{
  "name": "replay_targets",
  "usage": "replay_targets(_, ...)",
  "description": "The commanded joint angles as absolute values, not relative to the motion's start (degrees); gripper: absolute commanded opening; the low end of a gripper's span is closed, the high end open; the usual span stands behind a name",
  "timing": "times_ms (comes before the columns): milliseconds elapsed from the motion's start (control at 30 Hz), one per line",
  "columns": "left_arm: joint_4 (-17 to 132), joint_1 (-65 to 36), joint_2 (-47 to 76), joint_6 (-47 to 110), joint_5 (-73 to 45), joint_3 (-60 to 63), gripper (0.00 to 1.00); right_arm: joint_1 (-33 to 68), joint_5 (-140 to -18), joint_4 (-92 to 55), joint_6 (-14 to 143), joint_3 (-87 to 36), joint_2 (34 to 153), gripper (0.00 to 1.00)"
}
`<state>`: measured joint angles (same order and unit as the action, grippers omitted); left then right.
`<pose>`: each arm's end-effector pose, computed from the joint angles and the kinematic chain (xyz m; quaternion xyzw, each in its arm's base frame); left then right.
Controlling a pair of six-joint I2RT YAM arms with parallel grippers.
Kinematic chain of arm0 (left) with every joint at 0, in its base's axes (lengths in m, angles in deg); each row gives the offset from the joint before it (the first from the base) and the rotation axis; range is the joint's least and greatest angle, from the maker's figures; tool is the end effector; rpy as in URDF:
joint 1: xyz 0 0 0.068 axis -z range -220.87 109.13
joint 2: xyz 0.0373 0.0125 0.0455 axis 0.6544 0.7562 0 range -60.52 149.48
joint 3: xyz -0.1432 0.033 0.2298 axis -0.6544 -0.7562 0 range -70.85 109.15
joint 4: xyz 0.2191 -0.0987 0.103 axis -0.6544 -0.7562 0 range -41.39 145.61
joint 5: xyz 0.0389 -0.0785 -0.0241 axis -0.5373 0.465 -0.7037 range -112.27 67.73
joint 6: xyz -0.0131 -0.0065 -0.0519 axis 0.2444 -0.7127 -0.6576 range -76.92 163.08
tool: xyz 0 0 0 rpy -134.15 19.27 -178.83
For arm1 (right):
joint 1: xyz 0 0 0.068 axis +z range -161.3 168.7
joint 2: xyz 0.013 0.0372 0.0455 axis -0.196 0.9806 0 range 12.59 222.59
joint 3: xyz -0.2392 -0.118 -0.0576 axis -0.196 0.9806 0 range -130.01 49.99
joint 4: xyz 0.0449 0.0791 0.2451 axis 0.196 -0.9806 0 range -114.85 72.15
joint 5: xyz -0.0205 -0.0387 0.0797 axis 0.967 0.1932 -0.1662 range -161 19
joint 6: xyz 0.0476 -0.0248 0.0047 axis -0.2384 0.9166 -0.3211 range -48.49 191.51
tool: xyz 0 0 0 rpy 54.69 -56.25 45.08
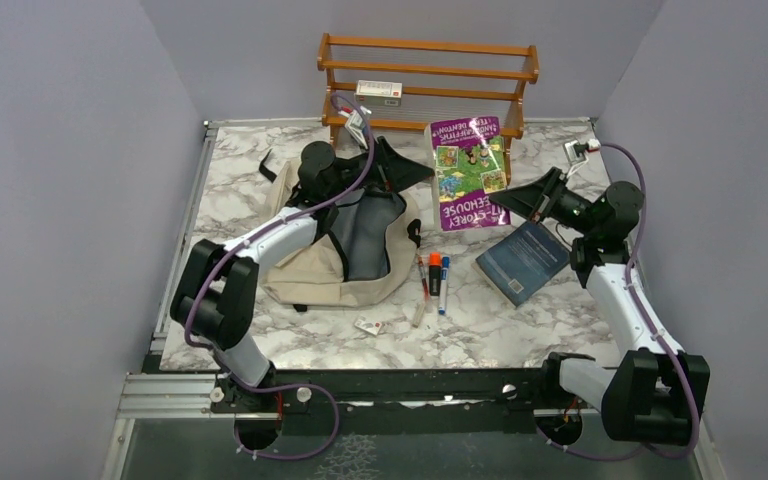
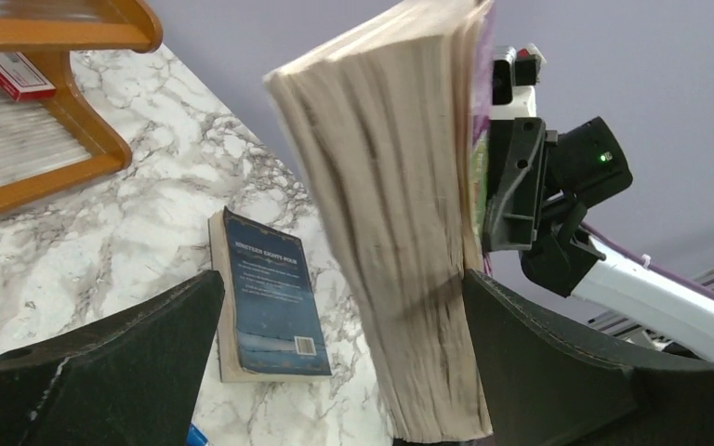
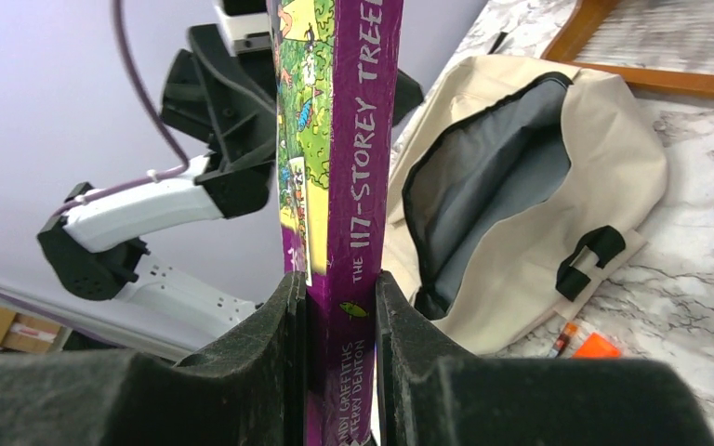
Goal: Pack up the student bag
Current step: Pick up the book from the center of the board.
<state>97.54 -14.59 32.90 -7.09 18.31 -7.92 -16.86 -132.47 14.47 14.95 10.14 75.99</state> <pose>0.3272 -0.1874 0.3244 0.1397 0.6365 -0.6217 0.4345 0.2421 0.0078 0.3207 -0.0437 0.6796 0.5811 0.4456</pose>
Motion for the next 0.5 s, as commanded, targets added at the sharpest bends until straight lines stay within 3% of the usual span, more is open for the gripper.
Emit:
replay_targets(0,108.0,-13.7,35.8,-13.3,17.2,-7.2,0.99,-16.5,-135.0,23.3,9.9,8.0,75.8,0.00)
replay_targets(467,141.2,-11.8,44.7,-34.5,18.9,-7.4,0.99,-16.6,-134.5,25.5,7.7,10.2,77.8,0.00)
